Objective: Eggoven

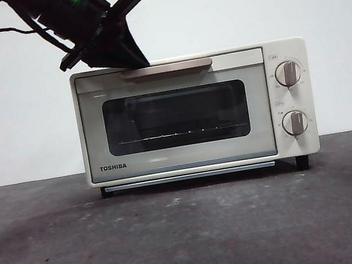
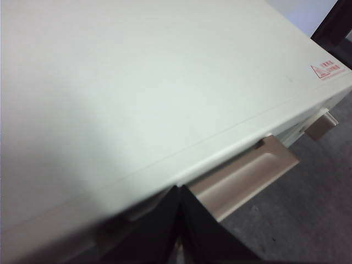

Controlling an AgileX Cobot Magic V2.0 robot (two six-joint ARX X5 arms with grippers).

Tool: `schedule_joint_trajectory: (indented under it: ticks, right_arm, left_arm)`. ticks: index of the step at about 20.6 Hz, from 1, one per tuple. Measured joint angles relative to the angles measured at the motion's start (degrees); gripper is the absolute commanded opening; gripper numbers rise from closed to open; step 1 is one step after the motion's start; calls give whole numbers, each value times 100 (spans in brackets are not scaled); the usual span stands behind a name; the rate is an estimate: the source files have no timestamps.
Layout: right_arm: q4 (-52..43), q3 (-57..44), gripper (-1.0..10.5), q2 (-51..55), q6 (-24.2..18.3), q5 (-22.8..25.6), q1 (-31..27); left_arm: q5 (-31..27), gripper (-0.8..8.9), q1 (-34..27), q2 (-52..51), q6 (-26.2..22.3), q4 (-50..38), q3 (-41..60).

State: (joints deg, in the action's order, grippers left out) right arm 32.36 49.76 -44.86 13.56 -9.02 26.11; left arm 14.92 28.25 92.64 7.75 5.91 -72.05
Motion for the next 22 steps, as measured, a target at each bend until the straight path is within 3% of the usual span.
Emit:
schedule_joint_trajectory:
  ticks: [22]
  right_arm:
    - [-212, 0, 3, -72, -22, 2, 0]
  left_arm:
    - [17, 7, 1589, 85, -142, 2422, 35]
